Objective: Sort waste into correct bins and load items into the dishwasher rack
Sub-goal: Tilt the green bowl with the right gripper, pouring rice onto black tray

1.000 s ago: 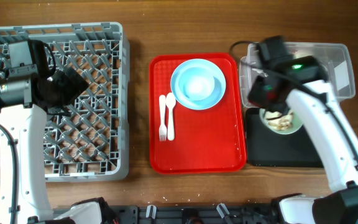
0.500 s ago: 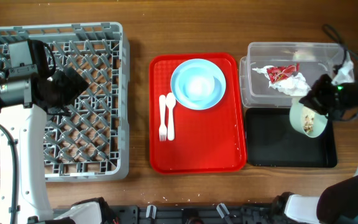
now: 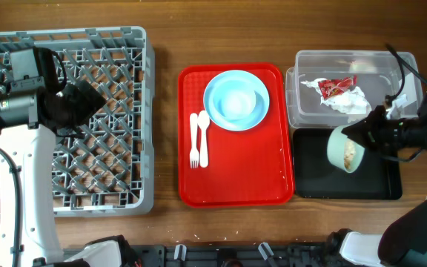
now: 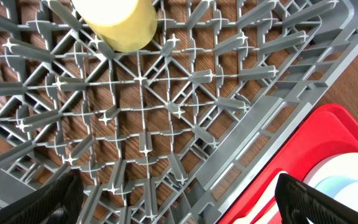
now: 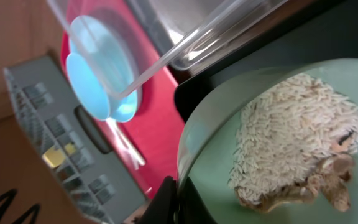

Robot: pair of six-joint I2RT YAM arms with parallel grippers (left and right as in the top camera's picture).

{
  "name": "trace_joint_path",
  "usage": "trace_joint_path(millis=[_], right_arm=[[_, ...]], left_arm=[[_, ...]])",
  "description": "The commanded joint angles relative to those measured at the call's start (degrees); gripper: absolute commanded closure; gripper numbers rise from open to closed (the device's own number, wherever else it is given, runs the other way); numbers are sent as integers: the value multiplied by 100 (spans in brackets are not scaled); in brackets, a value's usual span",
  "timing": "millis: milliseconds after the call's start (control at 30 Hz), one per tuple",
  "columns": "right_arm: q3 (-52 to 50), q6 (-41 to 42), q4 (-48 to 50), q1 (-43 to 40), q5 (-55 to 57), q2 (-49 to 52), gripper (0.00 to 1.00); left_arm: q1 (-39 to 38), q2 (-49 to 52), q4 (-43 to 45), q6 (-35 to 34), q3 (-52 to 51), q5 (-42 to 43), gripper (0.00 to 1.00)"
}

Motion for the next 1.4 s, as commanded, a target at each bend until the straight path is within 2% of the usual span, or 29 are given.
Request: trace_joint_path(millis=[0,167,500,667,800,1167,1300,1367], right_arm=[[-271,-227,46,-15,-763,-85,96],[-658,-210,437,-26,-901,11,96],[-743,-273,216,-251,-2026,857,96],[-743,-857,-205,-892,-2490,907,96],[-743,-866,-125,-1296,-2500,979,96],[-743,-1386,-446,-1333,-2861,1676,95],[-741,-2166,-1084,-1344,-3034,1733,96],[-741,-2212,-1115,-1381,-3014,1733,96]], left_arm=[[28,-52,0,-74,68,4,0],[28,-52,0,-74,68,4,0],[28,-52,0,-74,68,4,0],[28,-52,0,-74,68,4,0],[28,-52,0,-74,68,4,0],[31,-52,0,-74,68,4,0],[28,-52,0,-74,68,4,0],[28,-52,0,-74,68,4,0]])
